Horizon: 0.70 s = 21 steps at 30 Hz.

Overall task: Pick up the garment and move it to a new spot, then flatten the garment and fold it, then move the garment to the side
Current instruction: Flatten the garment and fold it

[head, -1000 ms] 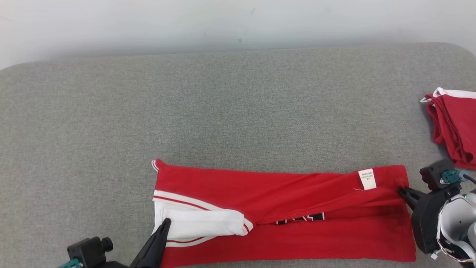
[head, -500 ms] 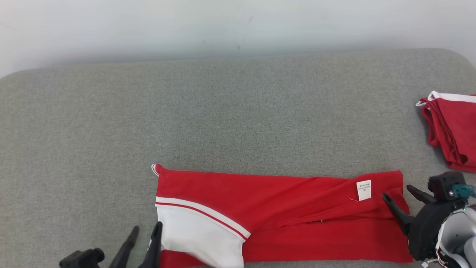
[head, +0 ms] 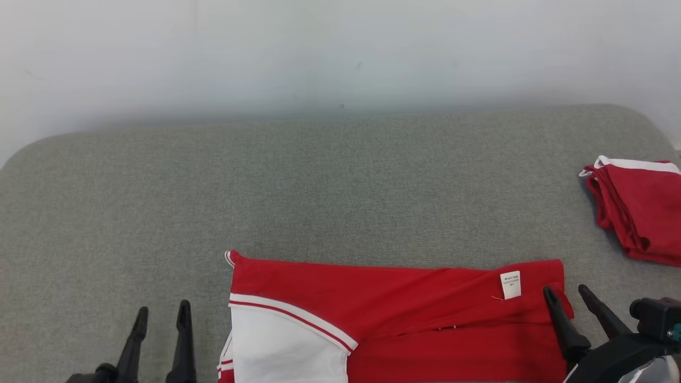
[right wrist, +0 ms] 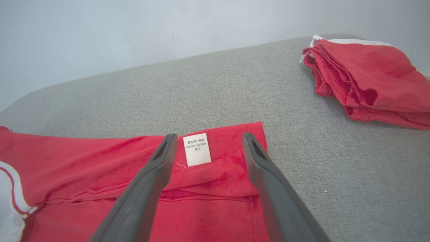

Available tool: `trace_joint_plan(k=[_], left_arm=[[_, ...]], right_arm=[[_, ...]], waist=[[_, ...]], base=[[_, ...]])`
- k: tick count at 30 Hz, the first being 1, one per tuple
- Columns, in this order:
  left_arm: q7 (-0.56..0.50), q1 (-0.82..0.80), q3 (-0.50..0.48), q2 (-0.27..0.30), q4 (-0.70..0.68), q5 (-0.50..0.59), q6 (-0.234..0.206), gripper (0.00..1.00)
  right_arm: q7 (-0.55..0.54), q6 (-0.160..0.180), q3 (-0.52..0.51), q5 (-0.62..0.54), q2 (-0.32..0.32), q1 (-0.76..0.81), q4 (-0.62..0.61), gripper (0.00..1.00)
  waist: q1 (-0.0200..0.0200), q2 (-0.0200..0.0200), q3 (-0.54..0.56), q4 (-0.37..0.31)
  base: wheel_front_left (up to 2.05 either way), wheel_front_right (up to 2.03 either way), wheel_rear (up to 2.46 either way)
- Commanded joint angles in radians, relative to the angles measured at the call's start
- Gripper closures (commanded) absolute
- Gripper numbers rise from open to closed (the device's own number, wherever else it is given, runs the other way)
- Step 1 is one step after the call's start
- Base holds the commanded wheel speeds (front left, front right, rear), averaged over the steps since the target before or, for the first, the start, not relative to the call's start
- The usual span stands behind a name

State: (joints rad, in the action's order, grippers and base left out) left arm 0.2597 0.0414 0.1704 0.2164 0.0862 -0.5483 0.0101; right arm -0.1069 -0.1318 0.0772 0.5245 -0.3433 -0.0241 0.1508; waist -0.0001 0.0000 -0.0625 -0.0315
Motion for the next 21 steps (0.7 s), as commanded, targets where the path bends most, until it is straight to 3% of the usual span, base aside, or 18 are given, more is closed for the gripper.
trace_joint_plan(k=[1,10,21], left_arm=[[0.006,0.024,-0.042,-0.025,-0.029,0.057,0.007,0.0],[0.005,0.079,-0.211,-0.106,-0.108,0.264,0.046,0.0],[0.005,0.122,-0.289,-0.151,-0.094,0.346,0.076,0.0]], right_arm=[[0.018,0.003,-0.016,-0.014,0.024,0.023,-0.008,0.0],[0.096,0.003,-0.065,-0.067,0.108,0.071,-0.029,0.0],[0.111,0.003,-0.081,-0.103,0.149,0.081,0.027,0.0]], waist=[[0.0001,0.0,0.024,-0.006],[0.0001,0.0,0.064,-0.017],[0.0001,0.0,0.079,-0.031]], base=[[0.0,0.0,0.0],[0.0,0.0,0.0],[0.0,0.0,0.0]])
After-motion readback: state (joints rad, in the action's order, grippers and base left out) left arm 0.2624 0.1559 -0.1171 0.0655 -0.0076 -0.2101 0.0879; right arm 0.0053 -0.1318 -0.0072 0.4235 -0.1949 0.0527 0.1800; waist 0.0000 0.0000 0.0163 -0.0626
